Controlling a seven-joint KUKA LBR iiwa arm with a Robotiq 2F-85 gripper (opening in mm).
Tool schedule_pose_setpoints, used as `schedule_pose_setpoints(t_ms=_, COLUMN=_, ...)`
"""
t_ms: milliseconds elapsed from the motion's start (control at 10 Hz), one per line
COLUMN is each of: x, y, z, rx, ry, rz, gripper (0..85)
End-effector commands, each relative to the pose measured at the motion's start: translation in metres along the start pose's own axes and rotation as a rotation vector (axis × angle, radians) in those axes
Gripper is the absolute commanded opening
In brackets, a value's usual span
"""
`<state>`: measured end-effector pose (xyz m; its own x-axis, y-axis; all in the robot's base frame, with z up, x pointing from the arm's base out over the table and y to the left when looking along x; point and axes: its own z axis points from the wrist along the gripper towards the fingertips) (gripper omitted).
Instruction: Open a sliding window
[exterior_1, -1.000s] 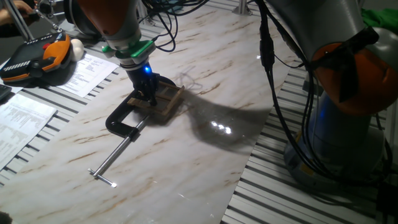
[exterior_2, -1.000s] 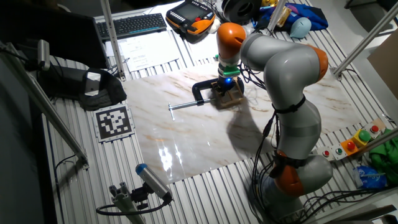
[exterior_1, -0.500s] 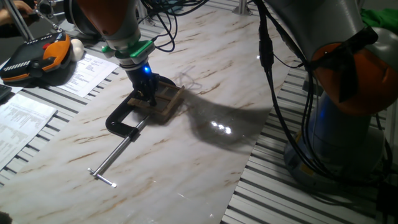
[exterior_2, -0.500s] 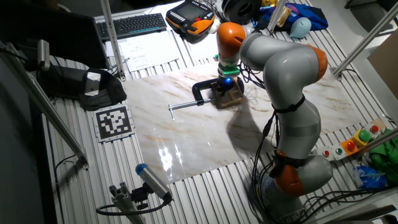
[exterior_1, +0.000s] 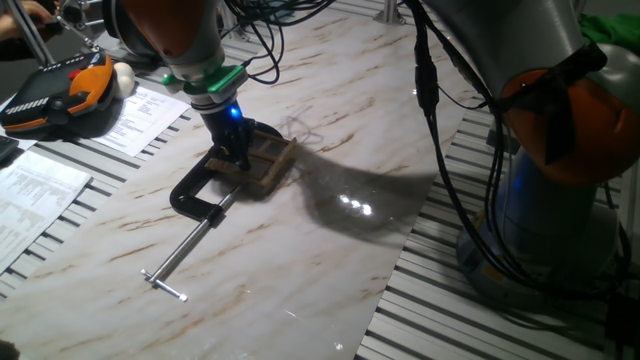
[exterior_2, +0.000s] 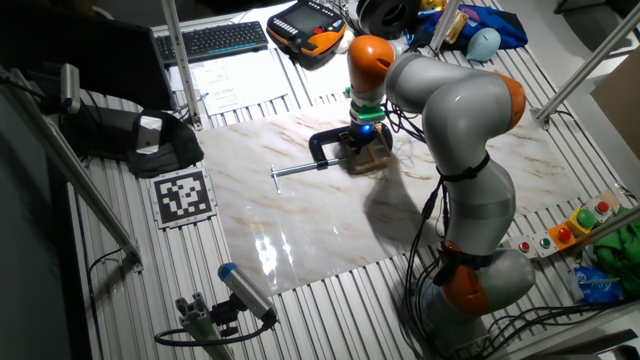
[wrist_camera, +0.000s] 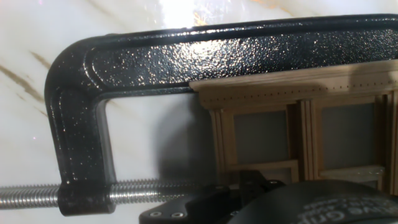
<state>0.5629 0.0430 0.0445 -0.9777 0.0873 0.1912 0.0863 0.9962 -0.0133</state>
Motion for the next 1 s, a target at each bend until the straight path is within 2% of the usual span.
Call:
schedule_pose_setpoints(t_ms=0, x=-0.0001, y=0.0000, z=0.0003, rx=-0.001, ry=0.000, rz=0.000, gripper=0.0)
schedule_pose_setpoints(t_ms=900, x=-0.0032, y=0.0009, z=-0.0020, rx=0.005, ry=-0.002, rz=-0.002, gripper=0.0)
